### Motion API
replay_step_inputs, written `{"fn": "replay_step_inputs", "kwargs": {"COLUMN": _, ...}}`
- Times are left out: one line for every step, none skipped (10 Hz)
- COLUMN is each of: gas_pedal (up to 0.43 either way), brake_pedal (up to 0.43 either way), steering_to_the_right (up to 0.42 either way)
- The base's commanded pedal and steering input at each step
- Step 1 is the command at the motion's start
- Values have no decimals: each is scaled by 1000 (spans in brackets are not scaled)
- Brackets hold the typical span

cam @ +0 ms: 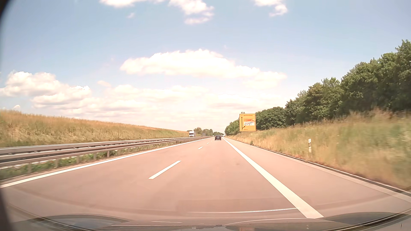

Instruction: Follow the waypoints while adhering to traffic rules and regulations

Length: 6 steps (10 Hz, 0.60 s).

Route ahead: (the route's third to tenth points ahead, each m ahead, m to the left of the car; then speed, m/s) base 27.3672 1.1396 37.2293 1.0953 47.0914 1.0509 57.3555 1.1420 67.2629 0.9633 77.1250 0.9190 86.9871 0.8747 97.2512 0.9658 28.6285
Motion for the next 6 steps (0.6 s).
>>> {"fn": "replay_step_inputs", "kwargs": {"gas_pedal": 350, "brake_pedal": 6, "steering_to_the_right": -2}}
{"fn": "replay_step_inputs", "kwargs": {"gas_pedal": 350, "brake_pedal": 12, "steering_to_the_right": -2}}
{"fn": "replay_step_inputs", "kwargs": {"gas_pedal": 350, "brake_pedal": 12, "steering_to_the_right": -2}}
{"fn": "replay_step_inputs", "kwargs": {"gas_pedal": 358, "brake_pedal": 12, "steering_to_the_right": -2}}
{"fn": "replay_step_inputs", "kwargs": {"gas_pedal": 358, "brake_pedal": 12, "steering_to_the_right": -2}}
{"fn": "replay_step_inputs", "kwargs": {"gas_pedal": 370, "brake_pedal": 12, "steering_to_the_right": -2}}
